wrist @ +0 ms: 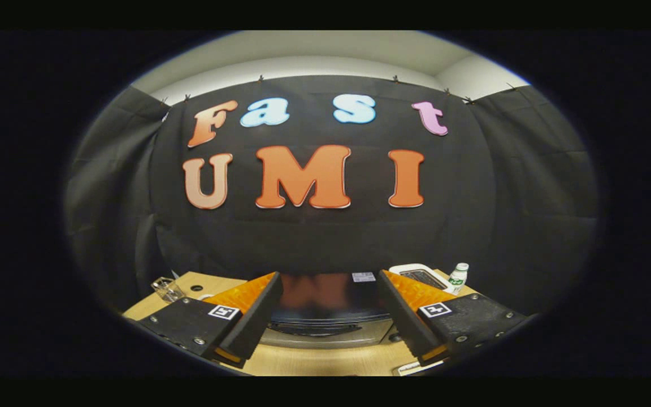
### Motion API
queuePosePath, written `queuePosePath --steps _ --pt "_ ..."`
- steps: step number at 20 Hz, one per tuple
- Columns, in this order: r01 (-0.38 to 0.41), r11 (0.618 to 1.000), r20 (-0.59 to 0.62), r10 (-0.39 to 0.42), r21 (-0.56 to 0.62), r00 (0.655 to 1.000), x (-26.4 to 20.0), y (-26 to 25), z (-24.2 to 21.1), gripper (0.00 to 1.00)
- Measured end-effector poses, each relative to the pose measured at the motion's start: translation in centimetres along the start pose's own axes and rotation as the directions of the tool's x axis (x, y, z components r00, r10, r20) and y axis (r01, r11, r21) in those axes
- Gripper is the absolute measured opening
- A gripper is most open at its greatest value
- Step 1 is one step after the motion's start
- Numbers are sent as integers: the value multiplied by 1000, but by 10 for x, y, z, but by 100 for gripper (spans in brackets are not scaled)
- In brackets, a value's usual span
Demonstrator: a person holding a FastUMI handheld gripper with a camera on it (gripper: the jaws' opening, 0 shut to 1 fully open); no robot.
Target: Open the toaster oven, put the food inside, and close the toaster oven door.
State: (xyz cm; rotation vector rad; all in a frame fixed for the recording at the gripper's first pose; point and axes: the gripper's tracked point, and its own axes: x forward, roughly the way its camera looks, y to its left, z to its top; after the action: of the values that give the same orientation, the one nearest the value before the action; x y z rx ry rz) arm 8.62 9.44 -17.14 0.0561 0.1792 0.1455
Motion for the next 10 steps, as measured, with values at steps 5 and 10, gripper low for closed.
queuePosePath --steps 5,10 --pt "-31 998 -136 23 -58 990 40 18 -67 100" --pt "-44 997 -193 31 -63 981 53 26 -95 100"
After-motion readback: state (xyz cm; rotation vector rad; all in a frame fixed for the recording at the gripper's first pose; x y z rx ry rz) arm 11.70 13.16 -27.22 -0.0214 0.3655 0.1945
